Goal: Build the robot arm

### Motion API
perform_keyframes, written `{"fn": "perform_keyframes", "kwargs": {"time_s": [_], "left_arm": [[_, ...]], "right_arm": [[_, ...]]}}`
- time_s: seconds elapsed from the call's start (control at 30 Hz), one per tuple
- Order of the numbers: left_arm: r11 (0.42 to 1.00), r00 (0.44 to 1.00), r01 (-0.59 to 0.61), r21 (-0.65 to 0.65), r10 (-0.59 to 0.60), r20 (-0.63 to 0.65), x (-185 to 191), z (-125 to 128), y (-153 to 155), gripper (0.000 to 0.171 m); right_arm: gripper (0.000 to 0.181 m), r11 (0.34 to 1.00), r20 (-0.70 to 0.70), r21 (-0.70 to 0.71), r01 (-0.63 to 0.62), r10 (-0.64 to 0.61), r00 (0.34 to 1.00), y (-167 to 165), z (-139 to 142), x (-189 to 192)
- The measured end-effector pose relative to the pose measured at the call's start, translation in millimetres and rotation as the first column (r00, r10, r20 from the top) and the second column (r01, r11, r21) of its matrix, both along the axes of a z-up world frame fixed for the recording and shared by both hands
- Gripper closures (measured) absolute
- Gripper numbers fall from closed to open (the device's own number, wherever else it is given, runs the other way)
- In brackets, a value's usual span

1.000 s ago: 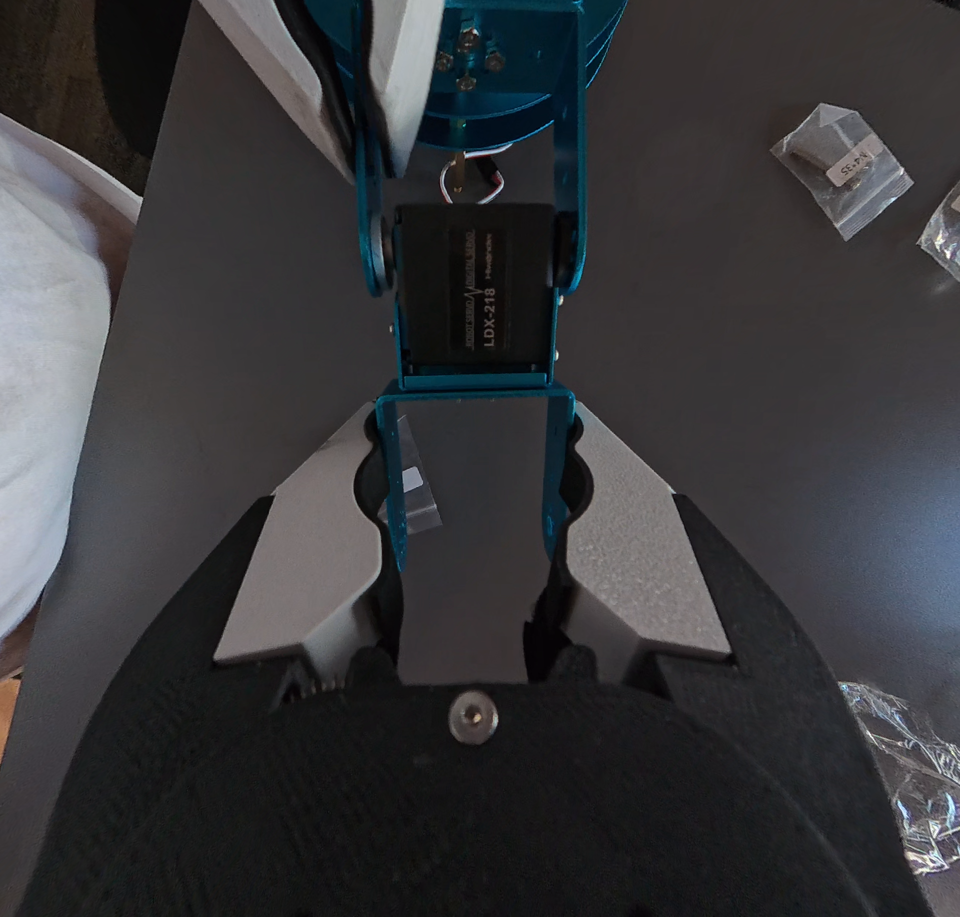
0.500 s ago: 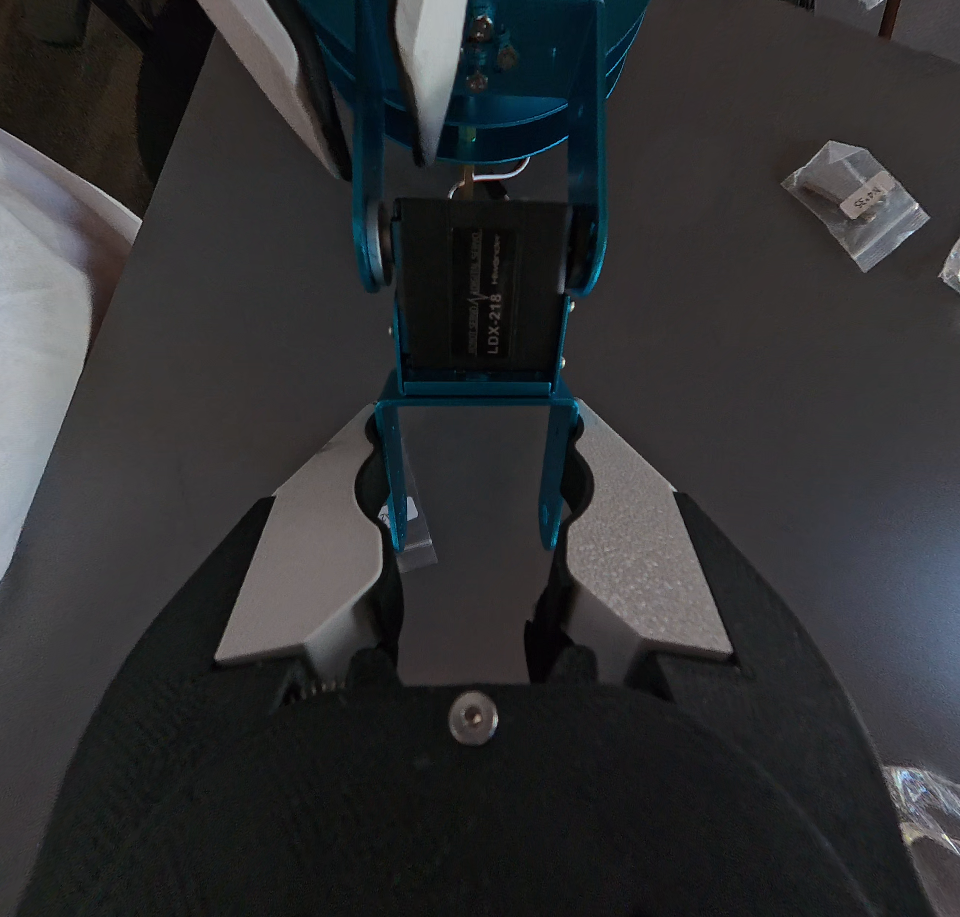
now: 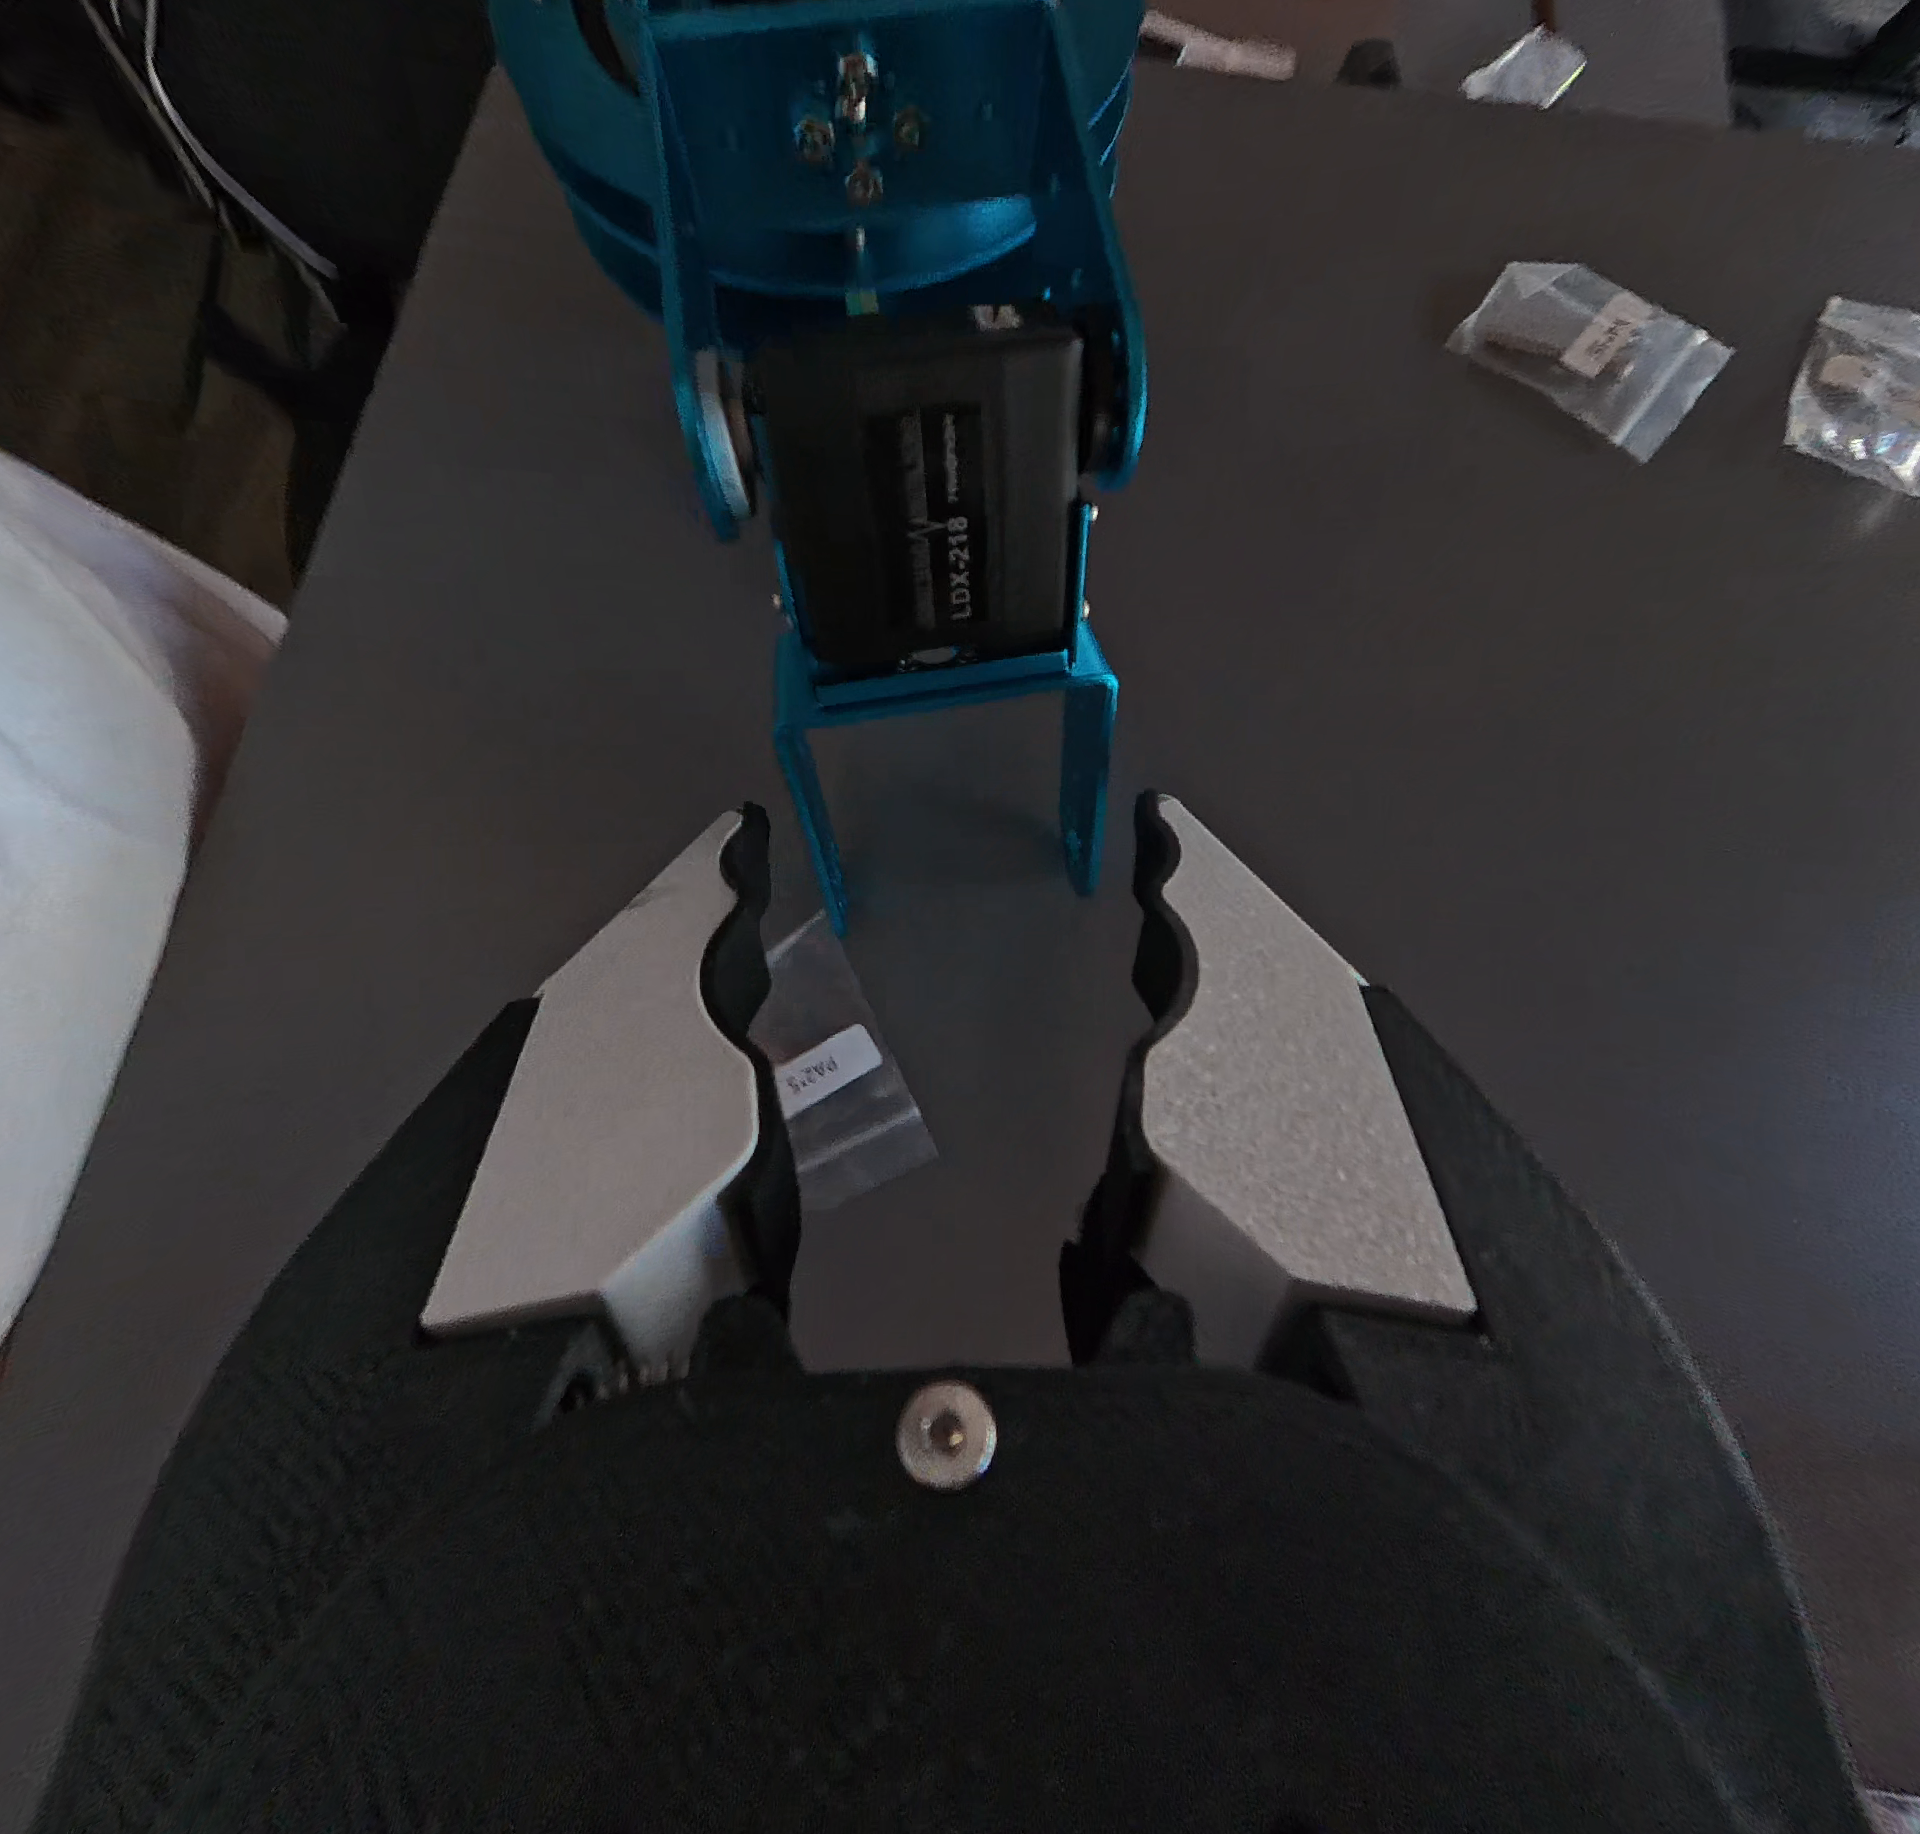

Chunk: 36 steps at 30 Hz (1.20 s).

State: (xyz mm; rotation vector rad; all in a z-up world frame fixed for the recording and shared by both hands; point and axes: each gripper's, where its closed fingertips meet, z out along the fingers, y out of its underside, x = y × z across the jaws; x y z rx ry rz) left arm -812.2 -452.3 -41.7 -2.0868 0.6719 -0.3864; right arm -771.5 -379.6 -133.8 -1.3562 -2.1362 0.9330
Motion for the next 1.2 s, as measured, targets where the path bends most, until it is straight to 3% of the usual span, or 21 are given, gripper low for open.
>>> {"fn": "perform_keyframes", "kwargs": {"time_s": [0.17,0.4,0.77,0.87,0.93,1.1,1.2], "left_arm": [[0.999,0.999,-0.006,0.048,0.003,0.047,-2,8,-8,0.158],[0.996,0.996,0.020,0.089,-0.028,0.086,-5,15,-6,0.153],[0.997,0.997,-0.054,0.053,0.051,0.063,-56,-4,-7,0.131],[0.995,0.989,-0.060,0.080,0.049,0.137,-71,0,-9,0.123],[0.995,0.982,-0.049,0.090,0.032,0.184,-80,1,-8,0.112],[0.997,0.987,0.007,0.077,-0.019,0.159,-99,-15,-7,0.098],[0.996,0.955,0.070,0.063,-0.085,0.284,-99,-17,-8,0.098]], "right_arm": [[0.105,0.992,-0.158,-0.062,0.107,-0.116,0.981,-9,19,0],[0.107,0.957,-0.328,-0.149,0.247,-0.284,0.901,-19,33,1],[0.117,0.897,-0.379,-0.226,0.380,-0.440,0.814,-36,35,24],[0.122,0.884,-0.393,-0.247,0.396,-0.465,0.793,-44,38,31],[0.128,0.878,-0.410,-0.251,0.408,-0.478,0.777,-50,40,32],[0.134,0.858,-0.421,-0.305,0.413,-0.510,0.750,-68,39,28],[0.138,0.853,-0.429,-0.313,0.418,-0.519,0.739,-76,40,25]]}}
